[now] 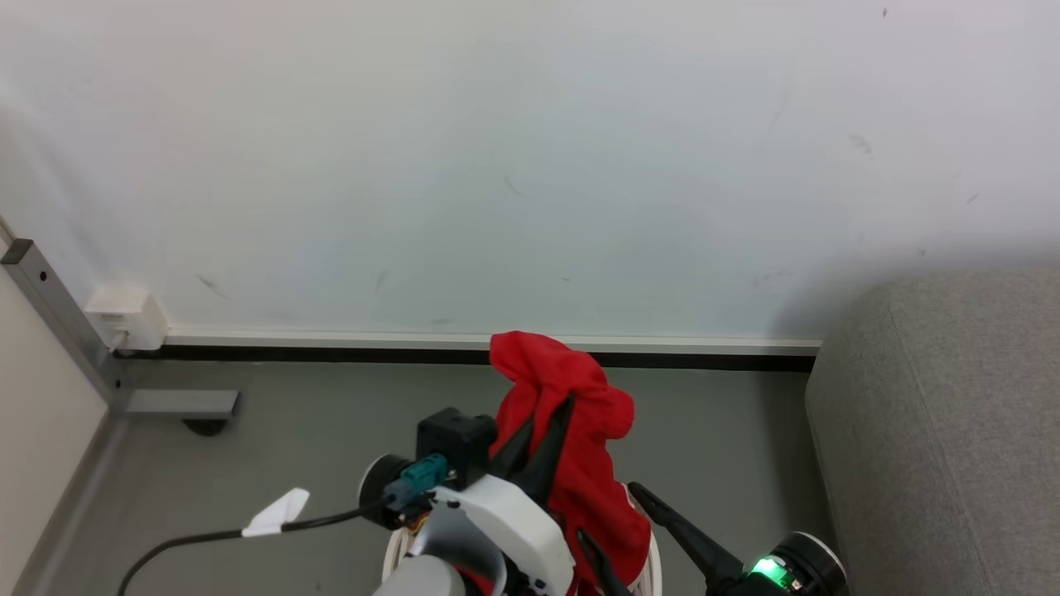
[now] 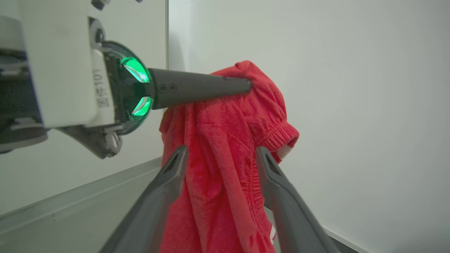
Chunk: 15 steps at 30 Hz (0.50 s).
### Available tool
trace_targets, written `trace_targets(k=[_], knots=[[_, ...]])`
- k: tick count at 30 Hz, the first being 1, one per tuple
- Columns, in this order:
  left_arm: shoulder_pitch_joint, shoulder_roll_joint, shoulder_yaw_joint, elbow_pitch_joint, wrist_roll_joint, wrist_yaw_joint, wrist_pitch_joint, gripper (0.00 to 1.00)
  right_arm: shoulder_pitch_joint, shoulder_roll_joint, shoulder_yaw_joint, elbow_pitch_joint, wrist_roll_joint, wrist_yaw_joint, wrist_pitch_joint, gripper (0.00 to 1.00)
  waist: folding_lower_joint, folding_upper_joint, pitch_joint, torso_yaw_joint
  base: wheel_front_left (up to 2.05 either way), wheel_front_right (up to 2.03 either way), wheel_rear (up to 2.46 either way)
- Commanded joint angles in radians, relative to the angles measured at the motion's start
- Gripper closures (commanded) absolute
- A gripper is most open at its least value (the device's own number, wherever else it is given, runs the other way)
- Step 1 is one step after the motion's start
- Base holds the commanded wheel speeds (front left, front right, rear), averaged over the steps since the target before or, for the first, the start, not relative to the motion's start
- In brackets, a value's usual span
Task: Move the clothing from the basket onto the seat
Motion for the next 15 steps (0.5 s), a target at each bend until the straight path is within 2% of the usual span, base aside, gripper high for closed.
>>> trace_targets(k=[1,7,15], knots=[[-0.013,-0.004,-0.006,-0.001,0.004,0.004,0.001,1.0,-0.011,-0.001,0.005,0.005,-0.011,-0.002,0.001,0.0,-0.0001,0.0,-0.002,0.002,0.0,0.0,0.0],[-0.038,-0.016,-0.093,0.002,-0.011,0.017,0.014,1.0,-0.026,0.003,0.009,0.031,-0.041,-0.002,0.001,0.0,-0.0001,0.0,-0.011,0.005,0.0,0.0,0.0],[-0.059,-0.018,-0.191,-0.03,-0.054,0.043,0.028,1.0,-0.02,0.012,-0.062,0.083,-0.136,-0.002,0.001,0.0,-0.0001,0.0,-0.021,0.001,0.0,0.0,0.0]])
